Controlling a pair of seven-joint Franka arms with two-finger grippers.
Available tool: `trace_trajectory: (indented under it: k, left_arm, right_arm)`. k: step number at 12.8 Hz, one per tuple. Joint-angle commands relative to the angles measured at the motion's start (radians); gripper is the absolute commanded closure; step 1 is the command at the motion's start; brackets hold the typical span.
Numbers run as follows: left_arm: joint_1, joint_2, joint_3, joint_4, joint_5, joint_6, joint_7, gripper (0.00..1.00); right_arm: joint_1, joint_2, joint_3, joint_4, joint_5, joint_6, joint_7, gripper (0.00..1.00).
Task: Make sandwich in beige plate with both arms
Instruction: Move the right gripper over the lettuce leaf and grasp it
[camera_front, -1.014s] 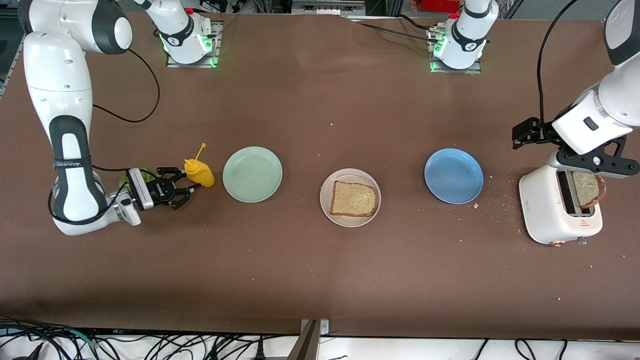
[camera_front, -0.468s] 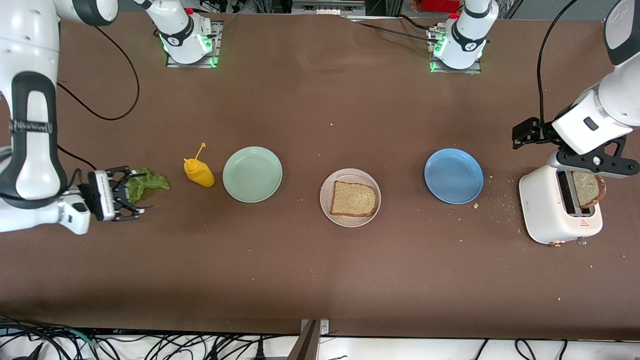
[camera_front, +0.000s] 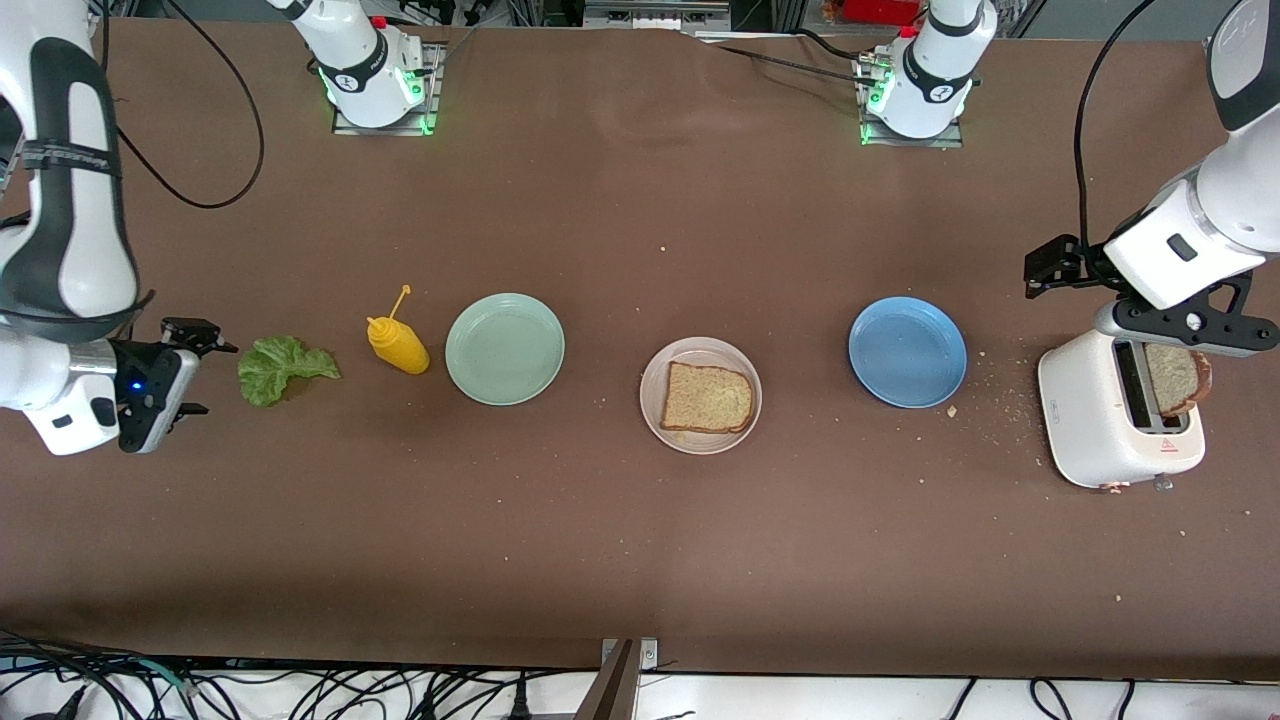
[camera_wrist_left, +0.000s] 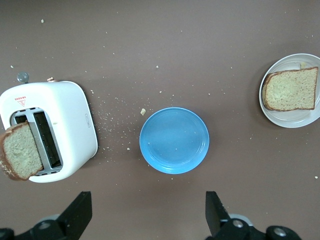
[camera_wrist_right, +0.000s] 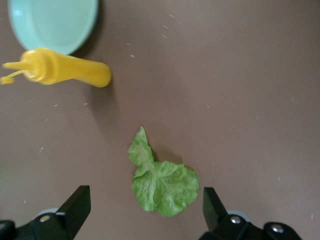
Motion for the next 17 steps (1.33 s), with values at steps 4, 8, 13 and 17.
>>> trace_trajectory:
  k: [4,8,13,17]
  left_arm:
    - [0.001,-0.004,0.0,0.009,-0.007,-0.021,-0.006,0.0]
    - [0.001,-0.004,0.0,0.009,-0.007,-0.021,-0.004,0.0]
    - [0.001,-0.004,0.0,0.009,-0.007,-0.021,-0.007,0.0]
    - [0.001,-0.004,0.0,0.009,-0.007,-0.021,-0.007,0.0]
  right_arm:
    - [0.007,-0.128,0.055,-0.313,-0.173,0.305,0.555,0.0]
    - [0.005,-0.116,0.079,-0.462,-0.266,0.443,0.734,0.0]
    - [0.005,-0.039,0.079,-0.456,-0.287,0.526,0.738,0.0]
    - [0.005,0.017,0.079,-0.455,-0.306,0.593,0.737,0.0]
